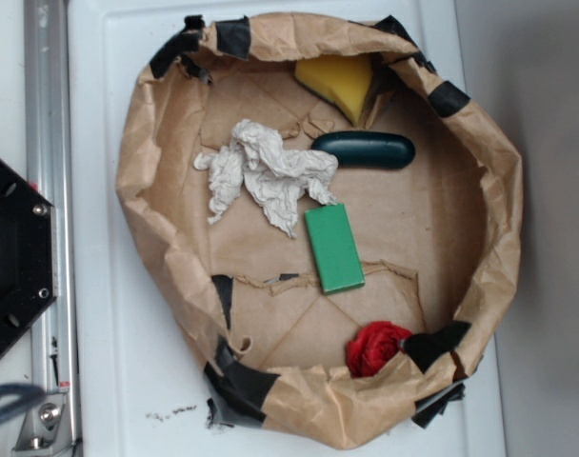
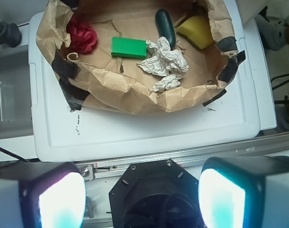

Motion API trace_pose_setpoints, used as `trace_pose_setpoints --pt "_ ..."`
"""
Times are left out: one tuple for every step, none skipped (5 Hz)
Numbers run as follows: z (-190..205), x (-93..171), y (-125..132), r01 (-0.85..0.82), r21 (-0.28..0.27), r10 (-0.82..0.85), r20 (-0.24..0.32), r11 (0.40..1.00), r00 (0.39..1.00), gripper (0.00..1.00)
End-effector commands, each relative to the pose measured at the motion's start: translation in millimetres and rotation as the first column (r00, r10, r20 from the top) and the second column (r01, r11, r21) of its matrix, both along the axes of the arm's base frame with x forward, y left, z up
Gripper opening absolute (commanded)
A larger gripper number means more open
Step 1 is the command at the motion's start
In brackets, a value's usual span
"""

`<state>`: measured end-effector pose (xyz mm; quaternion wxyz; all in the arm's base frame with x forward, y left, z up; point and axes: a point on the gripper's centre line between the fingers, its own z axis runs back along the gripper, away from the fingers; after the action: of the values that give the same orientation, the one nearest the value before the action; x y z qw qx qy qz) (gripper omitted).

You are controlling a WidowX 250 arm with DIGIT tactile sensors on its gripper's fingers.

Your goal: Grab the white paper.

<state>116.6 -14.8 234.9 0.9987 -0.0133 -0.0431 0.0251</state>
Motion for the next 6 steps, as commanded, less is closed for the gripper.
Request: trace_pose_setpoints --pt "0.0 0.0 0.0 0.0 0.0 0.0 0.0 1.0 1.0 1.0" --pt "-45.0 50.1 22.7 0.135 0.083 -0.14 0.061 0.987 0.988 1.0" --pt "-79.3 100.4 49.3 0.15 0.085 -0.155 0.062 0.985 0.986 1.0" --pt "-109.0 149.7 62.8 0.131 0.066 -0.135 0.06 0.989 0.989 1.0" --pt "-144.1 163.8 62.5 0.134 0.052 -0.134 0.001 0.99 0.991 1.0" --pt "-168.3 146.2 45.1 0.2 0.01 -0.199 -0.027 0.98 0.98 1.0"
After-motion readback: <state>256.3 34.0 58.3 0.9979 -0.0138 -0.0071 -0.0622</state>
